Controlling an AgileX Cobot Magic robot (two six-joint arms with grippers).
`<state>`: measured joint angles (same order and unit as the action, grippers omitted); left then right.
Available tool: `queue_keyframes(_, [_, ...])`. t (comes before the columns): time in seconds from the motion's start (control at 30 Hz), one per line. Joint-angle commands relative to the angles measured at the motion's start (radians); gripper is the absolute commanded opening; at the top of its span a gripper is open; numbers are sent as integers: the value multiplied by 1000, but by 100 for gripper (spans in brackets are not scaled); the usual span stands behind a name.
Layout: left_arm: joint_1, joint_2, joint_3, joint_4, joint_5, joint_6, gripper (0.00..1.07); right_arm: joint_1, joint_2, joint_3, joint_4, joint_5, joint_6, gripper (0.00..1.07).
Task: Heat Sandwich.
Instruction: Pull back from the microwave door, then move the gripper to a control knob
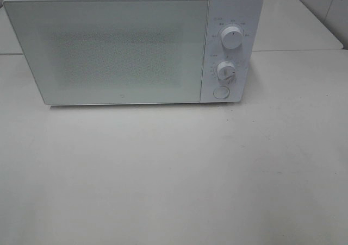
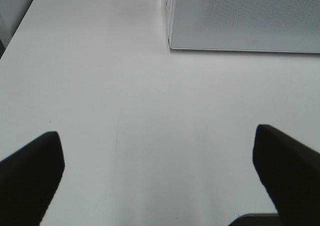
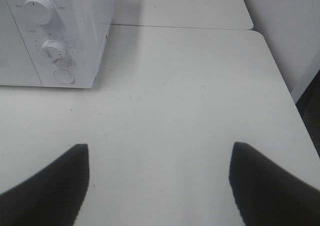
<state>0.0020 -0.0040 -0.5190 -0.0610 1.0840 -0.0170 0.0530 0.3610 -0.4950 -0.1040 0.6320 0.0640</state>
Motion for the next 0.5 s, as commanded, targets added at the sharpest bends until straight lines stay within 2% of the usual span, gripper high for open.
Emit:
queue_keyframes(0.03, [4, -17, 3, 2, -15, -2, 98, -7, 54, 5, -2, -71, 5, 75])
queue_keyframes(0.5, [4, -17, 3, 2, -15, -2, 98, -7, 320, 5, -2, -354, 5, 75])
